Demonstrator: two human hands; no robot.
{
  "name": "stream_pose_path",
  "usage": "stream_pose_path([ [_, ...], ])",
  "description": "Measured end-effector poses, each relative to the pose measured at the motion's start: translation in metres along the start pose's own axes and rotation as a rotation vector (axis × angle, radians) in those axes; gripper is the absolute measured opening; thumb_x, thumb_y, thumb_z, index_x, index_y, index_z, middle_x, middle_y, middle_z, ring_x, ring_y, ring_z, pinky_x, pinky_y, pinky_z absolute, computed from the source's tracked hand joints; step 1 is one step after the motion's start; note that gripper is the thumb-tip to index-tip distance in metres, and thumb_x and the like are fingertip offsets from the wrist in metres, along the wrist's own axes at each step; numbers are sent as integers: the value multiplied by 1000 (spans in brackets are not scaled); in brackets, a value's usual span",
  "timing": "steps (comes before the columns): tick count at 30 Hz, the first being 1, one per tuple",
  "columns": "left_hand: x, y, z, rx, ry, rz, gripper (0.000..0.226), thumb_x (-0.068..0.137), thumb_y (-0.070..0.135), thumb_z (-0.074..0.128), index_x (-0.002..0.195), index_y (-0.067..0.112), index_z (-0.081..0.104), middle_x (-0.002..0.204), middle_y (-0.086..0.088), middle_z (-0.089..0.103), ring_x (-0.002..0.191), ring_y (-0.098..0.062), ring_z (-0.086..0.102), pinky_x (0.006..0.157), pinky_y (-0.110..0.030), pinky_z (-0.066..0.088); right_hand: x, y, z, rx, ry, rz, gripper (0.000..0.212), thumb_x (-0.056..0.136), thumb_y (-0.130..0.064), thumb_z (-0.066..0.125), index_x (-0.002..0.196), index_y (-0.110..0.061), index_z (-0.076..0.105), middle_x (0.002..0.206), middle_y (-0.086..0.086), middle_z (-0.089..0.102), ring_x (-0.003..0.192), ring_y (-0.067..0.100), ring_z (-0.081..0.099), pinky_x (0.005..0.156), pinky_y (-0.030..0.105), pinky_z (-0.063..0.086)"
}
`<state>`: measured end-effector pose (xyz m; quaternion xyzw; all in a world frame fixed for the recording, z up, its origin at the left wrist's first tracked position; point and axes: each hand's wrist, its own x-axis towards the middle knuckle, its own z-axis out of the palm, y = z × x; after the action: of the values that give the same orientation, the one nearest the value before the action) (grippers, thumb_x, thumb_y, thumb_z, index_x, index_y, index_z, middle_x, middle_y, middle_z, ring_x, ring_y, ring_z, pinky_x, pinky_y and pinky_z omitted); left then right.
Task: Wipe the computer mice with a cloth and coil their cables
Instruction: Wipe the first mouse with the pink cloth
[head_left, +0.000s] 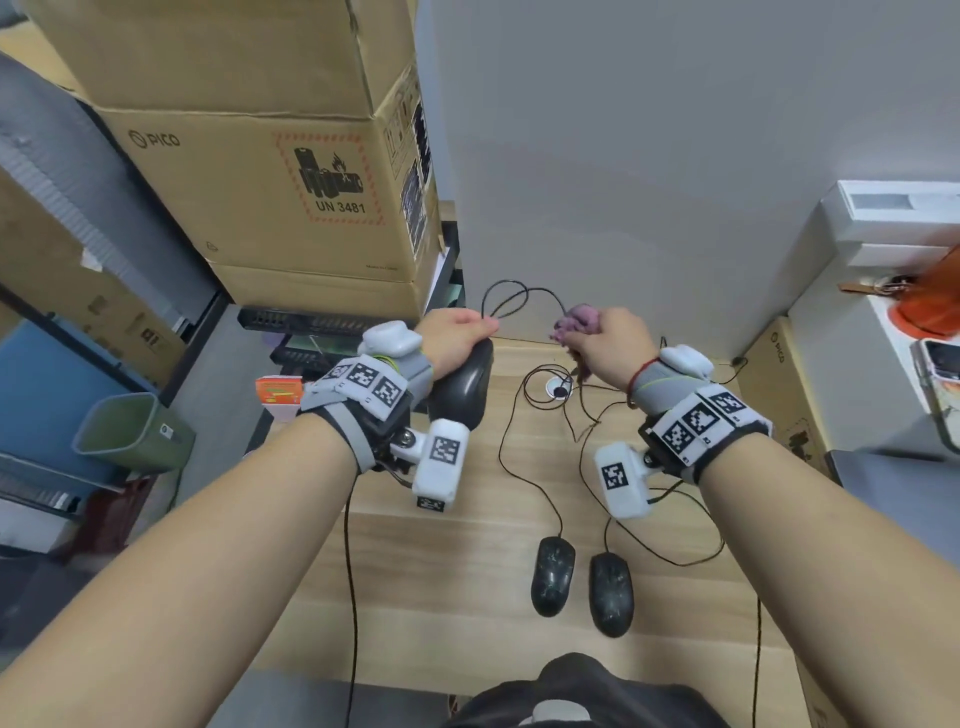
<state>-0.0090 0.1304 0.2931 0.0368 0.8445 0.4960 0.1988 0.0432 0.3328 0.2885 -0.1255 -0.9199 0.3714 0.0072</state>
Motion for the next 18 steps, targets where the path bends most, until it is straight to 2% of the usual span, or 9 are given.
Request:
stream_pose_path([
  [2,0,-2,8,-15,-8,-7,29,94,44,60,102,21,78,95,2,73,92,-17,66,85,-28,50,-3,-14,-1,-14,3,-72,15,89,-20,62,93,-9,70,62,-9,59,73,17,60,74,27,43],
  [4,0,0,13,-49,-5,-16,34,95,51,55,98,27,79,89,8,71,84,-10,64,78,-23,47,-7,-26,0,-14,-17,-141,9,89,-20,62,85,-14,67,62,-7,59,68,14,58,71,26,42],
  [7,-1,3,16,-118,32,-16,38,91,61,54,92,31,77,87,8,72,82,-10,66,73,-23,48,-12,-36,6,-8,-92,-216,18,89,-21,63,73,-13,60,62,-4,62,65,17,60,73,31,46],
  [9,-1,4,16,-195,26,-27,39,87,64,58,89,30,78,88,7,76,84,-13,71,76,-25,54,-14,-38,11,-61,-124,-255,23,90,-21,62,68,-19,54,63,-4,62,69,21,61,72,31,45],
  [11,-1,3,14,-253,0,-32,34,85,59,65,87,29,79,89,1,78,85,-16,74,81,-27,56,-15,-38,14,-97,-148,-262,17,90,-20,61,73,-18,57,64,-5,62,74,24,64,73,32,47],
  [14,-2,0,12,-295,0,-23,26,86,47,69,81,23,78,88,-6,78,79,-18,72,79,-31,55,-14,-36,18,-128,-163,-243,13,90,-21,60,81,-12,61,69,0,65,80,28,66,78,36,51],
  [18,-4,2,12,-345,64,-15,26,90,41,67,70,26,75,72,-6,67,61,-17,60,61,-27,49,-12,-32,23,-143,-157,-260,16,90,-25,60,88,-9,64,78,9,70,83,32,66,79,39,51],
])
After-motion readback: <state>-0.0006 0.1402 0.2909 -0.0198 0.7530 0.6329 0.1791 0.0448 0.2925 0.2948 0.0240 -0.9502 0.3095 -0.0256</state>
